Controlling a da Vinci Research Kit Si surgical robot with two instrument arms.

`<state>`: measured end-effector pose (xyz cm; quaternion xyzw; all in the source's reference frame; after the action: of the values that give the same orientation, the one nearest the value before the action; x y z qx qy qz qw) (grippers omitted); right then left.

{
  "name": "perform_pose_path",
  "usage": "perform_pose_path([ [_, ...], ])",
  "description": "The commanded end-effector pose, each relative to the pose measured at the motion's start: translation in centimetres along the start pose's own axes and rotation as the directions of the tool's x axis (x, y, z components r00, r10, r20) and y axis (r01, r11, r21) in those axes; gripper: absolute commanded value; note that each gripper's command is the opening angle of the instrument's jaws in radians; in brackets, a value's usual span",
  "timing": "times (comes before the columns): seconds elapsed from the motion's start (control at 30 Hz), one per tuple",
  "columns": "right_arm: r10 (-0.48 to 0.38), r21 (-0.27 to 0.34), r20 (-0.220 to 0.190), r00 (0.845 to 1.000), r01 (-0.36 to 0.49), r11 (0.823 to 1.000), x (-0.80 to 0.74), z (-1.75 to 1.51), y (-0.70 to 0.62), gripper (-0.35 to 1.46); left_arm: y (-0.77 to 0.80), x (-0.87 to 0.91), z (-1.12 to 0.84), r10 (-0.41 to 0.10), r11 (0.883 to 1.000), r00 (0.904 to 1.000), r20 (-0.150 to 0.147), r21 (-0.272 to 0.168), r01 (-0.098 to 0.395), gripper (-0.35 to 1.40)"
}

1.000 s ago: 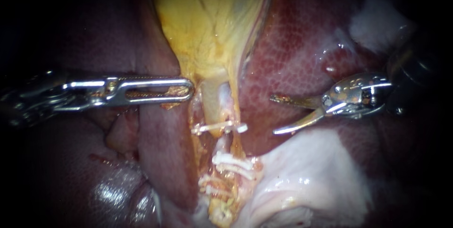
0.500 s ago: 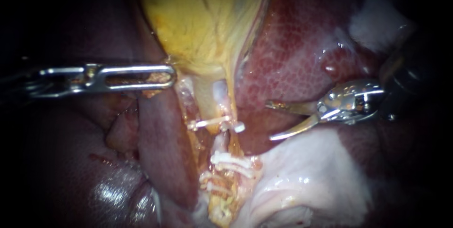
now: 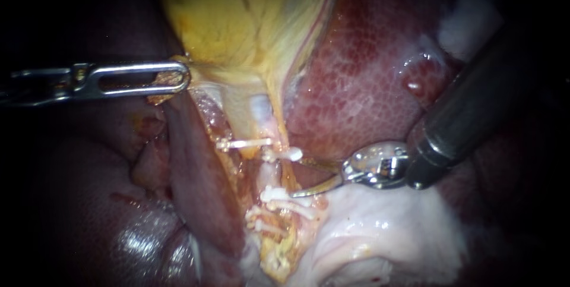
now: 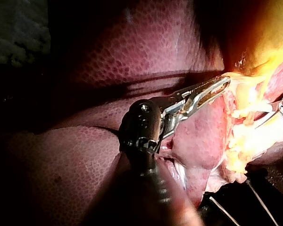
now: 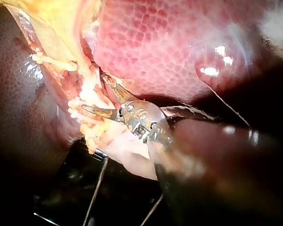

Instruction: Go to the cutting position right tube

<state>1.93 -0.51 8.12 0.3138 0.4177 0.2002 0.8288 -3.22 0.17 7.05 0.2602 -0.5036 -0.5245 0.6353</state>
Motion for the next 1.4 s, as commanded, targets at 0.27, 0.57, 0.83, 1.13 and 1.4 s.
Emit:
perform_pose_path([
  [0.27, 0.016, 0.042, -0.023, 1.000, -0.015, 0.999, 0.07, 0.09, -0.08, 1.43, 0.01, 0.00, 0.00, 0.000, 1.000, 1.0000, 0.000, -0.001, 0.000, -0.35],
  [0.57, 0.027, 0.150, -0.024, 0.999, -0.023, 0.988, 0.19, 0.24, -0.26, 1.35, 0.10, -0.02, 0.02, 0.000, 1.000, 1.0000, 0.000, 0.000, 0.000, -0.35],
  [0.83, 0.027, 0.158, -0.030, 0.999, -0.022, 0.987, 0.29, 0.39, -0.25, 1.33, 0.09, -0.02, 0.03, 0.000, 1.000, 1.0000, 0.001, -0.001, 0.000, -0.35],
  [1.13, 0.027, 0.157, -0.030, 0.999, -0.022, 0.987, 0.31, 0.42, -0.24, 1.33, 0.08, -0.02, 0.04, 0.000, 1.000, 1.0000, 0.001, -0.002, 0.000, -0.35],
  [1.4, 0.027, 0.157, -0.030, 0.999, -0.022, 0.987, 0.31, 0.42, -0.24, 1.33, 0.07, -0.02, 0.04, -0.001, 1.000, 1.0000, 0.002, -0.003, 0.001, -0.35],
])
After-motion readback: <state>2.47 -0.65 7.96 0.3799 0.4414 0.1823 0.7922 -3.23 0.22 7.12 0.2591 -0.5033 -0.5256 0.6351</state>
